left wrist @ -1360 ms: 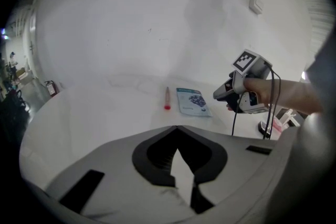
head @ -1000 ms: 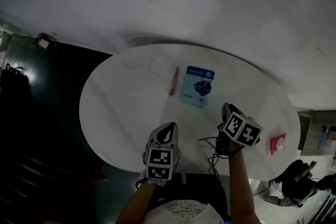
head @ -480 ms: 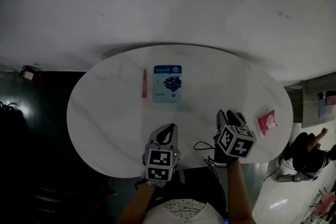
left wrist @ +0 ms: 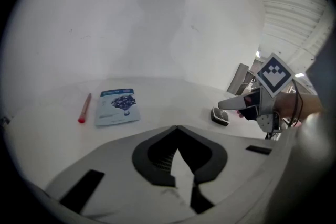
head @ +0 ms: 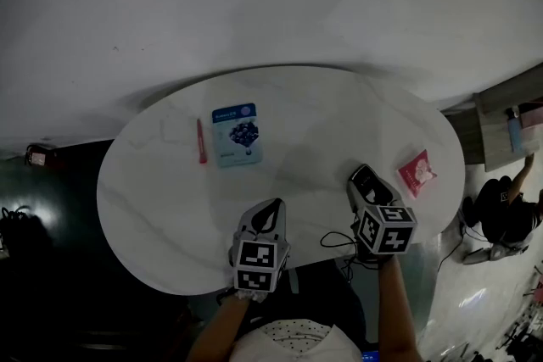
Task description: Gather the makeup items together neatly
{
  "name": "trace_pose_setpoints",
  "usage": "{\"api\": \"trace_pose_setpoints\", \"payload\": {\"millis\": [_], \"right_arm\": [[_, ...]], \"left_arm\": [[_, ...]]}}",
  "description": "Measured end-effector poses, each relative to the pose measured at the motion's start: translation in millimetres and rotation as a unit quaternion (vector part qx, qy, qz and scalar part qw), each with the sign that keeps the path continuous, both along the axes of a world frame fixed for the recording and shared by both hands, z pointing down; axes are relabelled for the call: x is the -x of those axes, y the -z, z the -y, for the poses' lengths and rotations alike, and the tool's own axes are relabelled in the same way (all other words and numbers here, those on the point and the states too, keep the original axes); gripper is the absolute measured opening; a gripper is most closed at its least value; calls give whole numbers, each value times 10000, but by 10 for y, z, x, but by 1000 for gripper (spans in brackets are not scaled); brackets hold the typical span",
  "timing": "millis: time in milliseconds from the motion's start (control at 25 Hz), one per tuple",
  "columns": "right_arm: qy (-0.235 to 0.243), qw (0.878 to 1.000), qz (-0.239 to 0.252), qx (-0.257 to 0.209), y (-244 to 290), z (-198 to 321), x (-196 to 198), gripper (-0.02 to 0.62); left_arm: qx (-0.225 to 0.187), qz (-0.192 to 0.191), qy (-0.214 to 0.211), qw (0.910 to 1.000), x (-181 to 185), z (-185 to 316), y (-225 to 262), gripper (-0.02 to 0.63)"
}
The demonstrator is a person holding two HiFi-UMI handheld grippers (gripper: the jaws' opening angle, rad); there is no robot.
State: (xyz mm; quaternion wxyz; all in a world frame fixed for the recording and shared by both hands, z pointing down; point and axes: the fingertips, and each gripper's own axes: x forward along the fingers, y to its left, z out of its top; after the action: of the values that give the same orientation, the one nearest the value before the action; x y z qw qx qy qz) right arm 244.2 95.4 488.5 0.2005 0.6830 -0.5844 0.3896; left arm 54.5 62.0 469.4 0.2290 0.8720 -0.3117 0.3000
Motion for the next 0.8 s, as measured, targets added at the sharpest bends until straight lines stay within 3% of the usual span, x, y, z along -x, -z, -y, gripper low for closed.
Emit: {"api": "trace_pose_setpoints", "payload": {"millis": [200,440,800], "right_arm": [[992,9939,-428,205,-66,-41,-54,307],[2172,9704,-875,592,-213,-20,-48,334],[3055,9377,-1088,1244,-466,-58,-78,335]], "left_arm": [[37,53,-96,9999,-79,-61,-18,20],[68,95,-43,9999,-59,-87,-41,20],[147,149,237,9995,101,-66,-101,20]]}}
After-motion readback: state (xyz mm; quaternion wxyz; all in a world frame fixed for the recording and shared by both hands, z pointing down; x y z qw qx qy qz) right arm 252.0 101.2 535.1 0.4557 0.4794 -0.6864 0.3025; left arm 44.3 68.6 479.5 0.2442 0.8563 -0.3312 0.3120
